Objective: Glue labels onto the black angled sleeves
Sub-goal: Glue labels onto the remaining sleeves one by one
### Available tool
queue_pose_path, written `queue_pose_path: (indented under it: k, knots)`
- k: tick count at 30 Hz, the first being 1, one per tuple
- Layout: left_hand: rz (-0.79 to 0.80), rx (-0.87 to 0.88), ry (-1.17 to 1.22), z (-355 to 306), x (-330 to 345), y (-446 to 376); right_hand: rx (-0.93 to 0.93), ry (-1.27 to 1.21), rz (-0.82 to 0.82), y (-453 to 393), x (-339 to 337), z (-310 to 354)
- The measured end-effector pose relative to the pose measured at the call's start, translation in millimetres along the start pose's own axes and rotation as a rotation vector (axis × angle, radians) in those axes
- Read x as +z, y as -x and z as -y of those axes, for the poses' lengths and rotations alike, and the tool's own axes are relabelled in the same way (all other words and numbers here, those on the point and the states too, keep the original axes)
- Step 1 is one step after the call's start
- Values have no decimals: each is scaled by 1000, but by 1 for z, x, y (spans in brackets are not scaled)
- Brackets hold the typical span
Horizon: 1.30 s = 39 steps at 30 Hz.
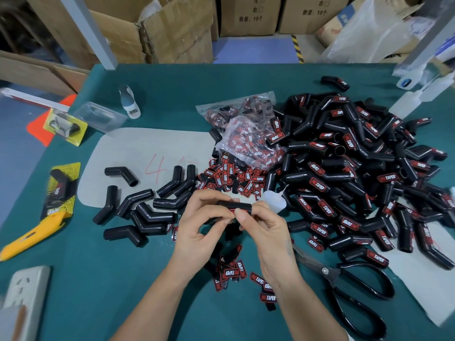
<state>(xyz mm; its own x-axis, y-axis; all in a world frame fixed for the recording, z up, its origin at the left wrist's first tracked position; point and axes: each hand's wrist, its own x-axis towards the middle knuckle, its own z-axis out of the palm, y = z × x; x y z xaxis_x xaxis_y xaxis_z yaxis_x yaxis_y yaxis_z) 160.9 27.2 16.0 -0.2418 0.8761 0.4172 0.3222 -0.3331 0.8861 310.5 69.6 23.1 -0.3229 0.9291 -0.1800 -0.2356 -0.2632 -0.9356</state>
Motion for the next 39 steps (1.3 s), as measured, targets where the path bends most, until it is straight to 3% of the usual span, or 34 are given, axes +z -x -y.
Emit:
queue_pose_path:
  k: [16, 28, 32, 36, 39]
  knots:
    - [19, 45, -70, 3, -1, -2, -29, 72, -31, 2, 2, 0]
    - [9, -43, -25, 3, -2, -4, -48, 104, -22, 1, 3, 1]
    - [-6, -49, -23, 2, -5, -6, -99, 176, -19, 2, 3, 1]
    - [-38, -135, 8, 4, -8, -6, -186, 174, -152, 7, 6, -2]
    - [-23, -131, 5, 1, -9, -8, -288, 197, -153, 8, 8, -2]
